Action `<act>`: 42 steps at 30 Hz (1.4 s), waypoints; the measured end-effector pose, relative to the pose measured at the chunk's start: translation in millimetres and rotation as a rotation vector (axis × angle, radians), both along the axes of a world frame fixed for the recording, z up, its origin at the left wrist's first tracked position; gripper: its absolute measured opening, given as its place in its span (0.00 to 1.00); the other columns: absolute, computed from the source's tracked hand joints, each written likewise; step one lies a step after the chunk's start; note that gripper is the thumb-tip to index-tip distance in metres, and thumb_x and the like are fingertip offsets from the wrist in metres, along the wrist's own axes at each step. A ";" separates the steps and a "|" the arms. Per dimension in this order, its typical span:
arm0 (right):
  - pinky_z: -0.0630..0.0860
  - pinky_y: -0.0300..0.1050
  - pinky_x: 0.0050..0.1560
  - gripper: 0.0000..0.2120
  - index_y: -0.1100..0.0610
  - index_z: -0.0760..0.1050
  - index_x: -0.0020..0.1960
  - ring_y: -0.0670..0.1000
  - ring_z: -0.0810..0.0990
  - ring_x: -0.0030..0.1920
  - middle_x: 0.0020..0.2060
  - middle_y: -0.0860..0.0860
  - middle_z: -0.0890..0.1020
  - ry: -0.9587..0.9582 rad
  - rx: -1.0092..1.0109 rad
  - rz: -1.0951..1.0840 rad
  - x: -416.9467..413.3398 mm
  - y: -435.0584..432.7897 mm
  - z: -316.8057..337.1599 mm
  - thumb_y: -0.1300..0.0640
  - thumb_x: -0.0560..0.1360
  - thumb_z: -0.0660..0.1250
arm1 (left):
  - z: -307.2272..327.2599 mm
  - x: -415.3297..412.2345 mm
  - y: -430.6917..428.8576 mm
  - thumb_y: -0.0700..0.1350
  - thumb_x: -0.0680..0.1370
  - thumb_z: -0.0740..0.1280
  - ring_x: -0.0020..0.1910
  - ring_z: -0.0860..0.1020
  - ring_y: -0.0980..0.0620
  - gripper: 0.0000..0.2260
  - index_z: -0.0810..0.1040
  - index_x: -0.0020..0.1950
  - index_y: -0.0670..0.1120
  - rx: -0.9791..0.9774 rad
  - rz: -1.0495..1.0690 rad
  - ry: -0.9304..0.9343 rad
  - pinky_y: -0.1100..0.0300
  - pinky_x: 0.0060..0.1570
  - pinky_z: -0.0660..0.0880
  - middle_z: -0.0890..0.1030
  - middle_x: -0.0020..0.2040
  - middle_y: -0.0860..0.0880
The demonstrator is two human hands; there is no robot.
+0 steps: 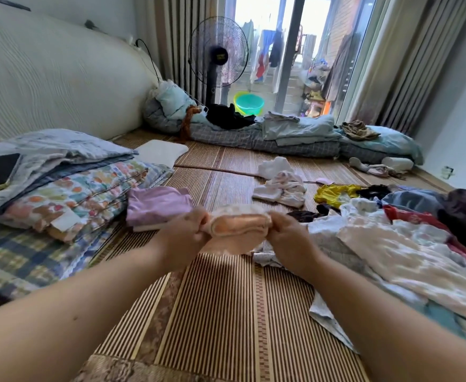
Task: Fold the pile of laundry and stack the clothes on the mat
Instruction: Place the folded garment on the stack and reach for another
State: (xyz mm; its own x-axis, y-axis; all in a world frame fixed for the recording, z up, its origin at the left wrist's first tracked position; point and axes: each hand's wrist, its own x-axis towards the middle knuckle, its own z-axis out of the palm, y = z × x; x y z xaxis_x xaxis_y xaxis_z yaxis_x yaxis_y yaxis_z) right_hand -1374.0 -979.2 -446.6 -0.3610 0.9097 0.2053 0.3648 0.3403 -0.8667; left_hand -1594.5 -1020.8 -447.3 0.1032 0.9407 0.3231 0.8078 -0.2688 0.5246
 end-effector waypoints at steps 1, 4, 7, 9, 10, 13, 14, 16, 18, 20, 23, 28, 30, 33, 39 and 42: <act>0.77 0.51 0.51 0.13 0.56 0.79 0.47 0.56 0.80 0.48 0.44 0.55 0.83 -0.043 -0.042 0.028 4.2 -10.9 -18.7 0.70 0.77 0.60 | -14.7 0.2 -12.2 0.43 0.79 0.63 0.38 0.73 0.54 0.05 0.69 0.44 0.49 -0.036 -0.017 0.038 0.67 0.37 0.70 0.74 0.39 0.54; 0.78 0.45 0.54 0.13 0.51 0.81 0.52 0.46 0.82 0.51 0.47 0.48 0.85 -0.121 -0.203 0.102 18.2 -46.7 -77.9 0.64 0.77 0.61 | -59.3 -1.2 -49.3 0.44 0.80 0.60 0.46 0.77 0.53 0.03 0.72 0.49 0.50 -0.264 -0.102 0.100 0.62 0.45 0.71 0.78 0.48 0.51; 0.75 0.52 0.63 0.15 0.45 0.80 0.56 0.47 0.81 0.57 0.53 0.45 0.84 -0.239 -0.285 0.177 24.8 -77.8 -116.0 0.61 0.77 0.62 | -90.0 -2.2 -79.3 0.48 0.77 0.58 0.53 0.76 0.56 0.08 0.74 0.52 0.56 -0.453 -0.187 0.163 0.62 0.50 0.72 0.78 0.54 0.58; 0.76 0.54 0.61 0.17 0.44 0.78 0.59 0.47 0.81 0.57 0.53 0.43 0.84 -0.367 -0.184 0.235 23.0 -90.0 -123.0 0.58 0.75 0.61 | -102.7 -3.3 -88.2 0.47 0.74 0.58 0.60 0.74 0.57 0.16 0.75 0.60 0.55 -0.478 -0.231 0.211 0.60 0.61 0.70 0.77 0.61 0.57; 0.75 0.52 0.62 0.17 0.45 0.77 0.60 0.45 0.80 0.58 0.55 0.42 0.83 -0.416 -0.102 0.275 21.7 -93.7 -123.5 0.56 0.74 0.62 | -106.7 -4.2 -90.2 0.46 0.74 0.58 0.59 0.74 0.57 0.16 0.75 0.60 0.54 -0.492 -0.225 0.217 0.60 0.61 0.70 0.77 0.62 0.56; 0.65 0.48 0.69 0.22 0.41 0.66 0.69 0.49 0.66 0.68 0.72 0.43 0.67 -0.764 0.146 0.247 20.1 -95.7 -128.5 0.50 0.76 0.62 | -109.6 -10.1 -87.4 0.53 0.75 0.62 0.51 0.71 0.59 0.09 0.68 0.54 0.58 -0.411 -0.149 0.302 0.67 0.48 0.69 0.74 0.57 0.56; 0.61 0.49 0.72 0.25 0.39 0.60 0.72 0.49 0.59 0.71 0.76 0.43 0.58 -0.864 0.161 0.172 19.8 -94.6 -129.5 0.50 0.77 0.60 | -111.8 -13.9 -83.4 0.57 0.74 0.63 0.55 0.69 0.58 0.15 0.66 0.59 0.61 -0.382 -0.127 0.387 0.67 0.54 0.69 0.71 0.60 0.56; 0.48 0.52 0.76 0.31 0.38 0.49 0.77 0.50 0.44 0.76 0.78 0.42 0.45 -0.960 0.156 0.089 16.3 -88.8 -127.6 0.51 0.78 0.58 | -117.1 -21.5 -70.0 0.64 0.71 0.61 0.71 0.59 0.53 0.32 0.55 0.73 0.62 -0.348 -0.114 0.563 0.54 0.72 0.60 0.61 0.73 0.59; 0.37 0.48 0.75 0.33 0.42 0.45 0.79 0.50 0.35 0.77 0.78 0.44 0.40 -0.998 0.198 0.151 9.0 -78.7 -124.6 0.49 0.79 0.57 | -117.6 -23.1 -55.9 0.67 0.71 0.60 0.77 0.42 0.51 0.40 0.42 0.77 0.63 -0.368 -0.154 0.682 0.47 0.75 0.42 0.44 0.78 0.61; 0.33 0.44 0.74 0.29 0.48 0.52 0.79 0.50 0.37 0.77 0.77 0.45 0.45 -1.006 0.201 0.318 4.3 -64.1 -120.3 0.48 0.81 0.56 | -117.3 -23.6 -41.8 0.67 0.73 0.60 0.75 0.33 0.52 0.40 0.38 0.76 0.65 -0.369 -0.215 0.761 0.48 0.72 0.34 0.35 0.76 0.60; 0.63 0.44 0.71 0.17 0.53 0.74 0.67 0.50 0.67 0.71 0.69 0.47 0.72 -0.839 0.023 0.458 -1.2 -51.6 -117.7 0.57 0.80 0.58 | -117.6 -22.5 -28.2 0.60 0.79 0.57 0.78 0.48 0.53 0.26 0.58 0.76 0.63 -0.379 -0.326 0.690 0.53 0.75 0.45 0.54 0.79 0.57; 0.79 0.38 0.43 0.13 0.61 0.79 0.52 0.47 0.85 0.46 0.47 0.53 0.84 -0.069 -0.586 0.038 -7.4 -20.8 -108.9 0.65 0.81 0.56 | -120.5 -27.9 -20.2 0.46 0.83 0.58 0.55 0.78 0.52 0.14 0.82 0.56 0.43 -0.413 -0.165 0.225 0.63 0.53 0.72 0.82 0.54 0.48; 0.79 0.45 0.45 0.15 0.62 0.77 0.57 0.54 0.83 0.51 0.50 0.54 0.84 -0.036 -0.658 -0.109 -16.3 -3.4 -106.1 0.57 0.83 0.53 | -119.2 -27.2 -4.6 0.41 0.82 0.59 0.54 0.78 0.43 0.12 0.80 0.57 0.38 -0.537 0.135 -0.088 0.57 0.52 0.70 0.81 0.54 0.41; 0.81 0.48 0.42 0.14 0.58 0.75 0.60 0.55 0.84 0.47 0.47 0.55 0.85 0.052 -0.781 -0.215 -36.9 16.8 -110.2 0.52 0.81 0.57 | -117.3 -24.6 14.3 0.53 0.82 0.60 0.52 0.80 0.47 0.16 0.82 0.55 0.43 -0.643 0.376 -0.551 0.56 0.53 0.75 0.83 0.50 0.46; 0.74 0.46 0.43 0.10 0.57 0.67 0.55 0.51 0.76 0.46 0.47 0.50 0.76 -0.506 -0.370 -0.399 -53.3 28.3 -131.2 0.53 0.77 0.60 | -116.4 -26.6 25.7 0.55 0.77 0.63 0.43 0.78 0.48 0.12 0.78 0.49 0.48 -0.552 0.492 -0.188 0.57 0.38 0.74 0.80 0.44 0.48; 0.66 0.41 0.33 0.04 0.51 0.67 0.47 0.47 0.72 0.37 0.43 0.47 0.74 -0.463 -0.025 -0.517 -52.7 21.8 -134.0 0.53 0.77 0.62 | -132.0 -30.2 29.5 0.43 0.72 0.72 0.38 0.74 0.50 0.08 0.73 0.39 0.50 0.063 0.293 0.088 0.58 0.32 0.71 0.75 0.40 0.51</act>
